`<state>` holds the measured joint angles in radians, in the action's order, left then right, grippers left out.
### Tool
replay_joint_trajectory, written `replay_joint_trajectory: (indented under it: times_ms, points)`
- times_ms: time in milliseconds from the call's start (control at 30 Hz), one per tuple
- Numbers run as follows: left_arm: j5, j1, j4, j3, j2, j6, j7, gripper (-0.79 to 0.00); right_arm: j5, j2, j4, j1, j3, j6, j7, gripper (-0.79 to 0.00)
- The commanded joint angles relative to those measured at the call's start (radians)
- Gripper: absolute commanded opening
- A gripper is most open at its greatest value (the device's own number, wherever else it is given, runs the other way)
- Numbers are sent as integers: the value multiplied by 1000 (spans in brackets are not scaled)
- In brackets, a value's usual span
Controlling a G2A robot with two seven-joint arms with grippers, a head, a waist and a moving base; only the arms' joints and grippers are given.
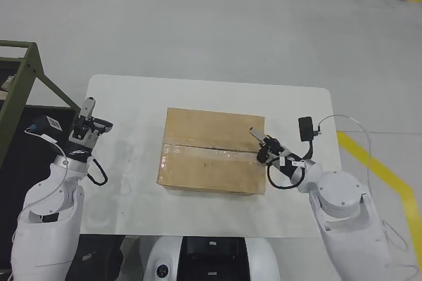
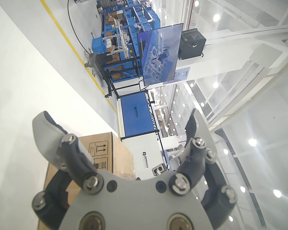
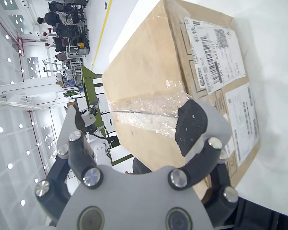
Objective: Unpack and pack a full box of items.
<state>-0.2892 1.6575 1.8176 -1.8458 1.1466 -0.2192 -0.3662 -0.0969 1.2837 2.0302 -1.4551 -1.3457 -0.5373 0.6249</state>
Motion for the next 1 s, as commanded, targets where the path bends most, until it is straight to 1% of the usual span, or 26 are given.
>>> replay_joint_trajectory:
  times_ms: [0,367,667,967]
  points:
    - [0,0,0,0,0,0,0,0,6,0,-11,12,9,5,4,0]
    - [0,0,0,0,0,0,0,0,11,1,-47,100,96,4,31,0]
    - [0,0,0,0,0,0,0,0,32,13,-124,204,212,9,52,0]
    - [0,0,0,0,0,0,0,0,60,26,-152,279,303,32,58,0]
